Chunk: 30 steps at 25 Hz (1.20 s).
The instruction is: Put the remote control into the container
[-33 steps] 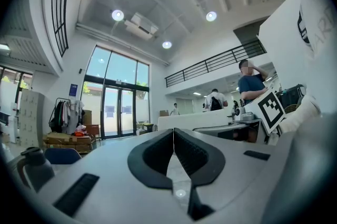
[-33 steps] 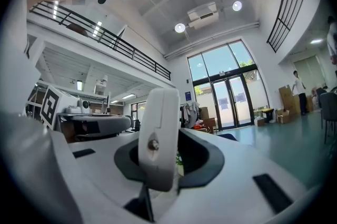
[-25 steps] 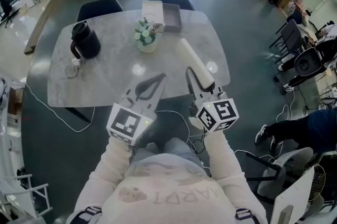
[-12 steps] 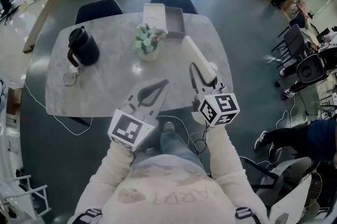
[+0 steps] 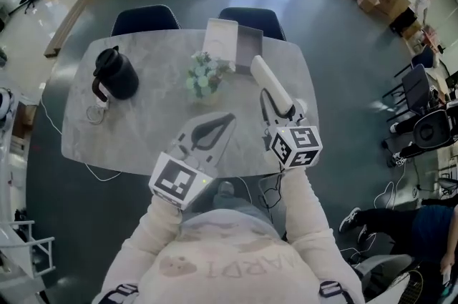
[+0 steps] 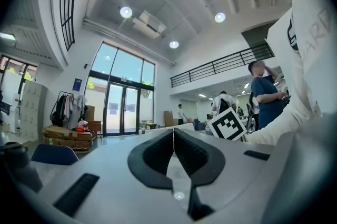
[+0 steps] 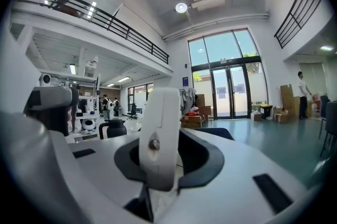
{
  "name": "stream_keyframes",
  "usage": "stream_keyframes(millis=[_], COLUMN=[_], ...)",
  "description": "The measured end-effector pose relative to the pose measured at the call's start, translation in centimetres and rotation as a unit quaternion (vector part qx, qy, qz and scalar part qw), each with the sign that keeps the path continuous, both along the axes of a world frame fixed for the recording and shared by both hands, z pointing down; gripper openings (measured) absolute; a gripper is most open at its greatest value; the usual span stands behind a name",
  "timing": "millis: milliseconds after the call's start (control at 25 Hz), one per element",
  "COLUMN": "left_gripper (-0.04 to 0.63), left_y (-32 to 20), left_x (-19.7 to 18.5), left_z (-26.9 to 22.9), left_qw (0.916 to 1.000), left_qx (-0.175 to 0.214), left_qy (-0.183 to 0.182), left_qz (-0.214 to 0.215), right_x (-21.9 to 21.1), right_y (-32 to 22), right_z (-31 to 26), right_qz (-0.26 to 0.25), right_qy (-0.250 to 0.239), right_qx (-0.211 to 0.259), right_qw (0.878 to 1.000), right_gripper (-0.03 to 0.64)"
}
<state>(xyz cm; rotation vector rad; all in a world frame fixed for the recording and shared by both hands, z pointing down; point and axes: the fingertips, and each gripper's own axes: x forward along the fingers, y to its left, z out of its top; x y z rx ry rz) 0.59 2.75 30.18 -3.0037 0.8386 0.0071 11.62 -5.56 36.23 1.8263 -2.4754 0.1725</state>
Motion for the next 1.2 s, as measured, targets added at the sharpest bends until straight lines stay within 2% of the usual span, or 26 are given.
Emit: stream_keyframes(millis=[600, 840, 1200], left_gripper=[0.014, 0.014, 0.012], left_y=[-6.3, -8.1, -11.1], left_x=[4.8, 4.9, 4.8], left_z=[0.8, 1.4, 1.2], left_qw=[0.9980, 0.9975, 0.9980], left_qx=[-0.010, -0.019, -0.027], left_qy=[-0.009, -0.011, -0.023], left_qz=[-0.062, -0.067, -0.052], right_x=[5.2, 5.7, 6.6], right_y=[-10.3, -13.6, -19.1], right_z=[4.7, 7.8, 11.3], right_qz=[-0.043, -0.039, -0.020], right_qy=[0.023, 0.037, 0.064], right_qx=[-0.054, -0.091, -0.143], right_qw=[0.997, 0.994, 0.987], right_gripper=[0.094, 0.094, 0.092])
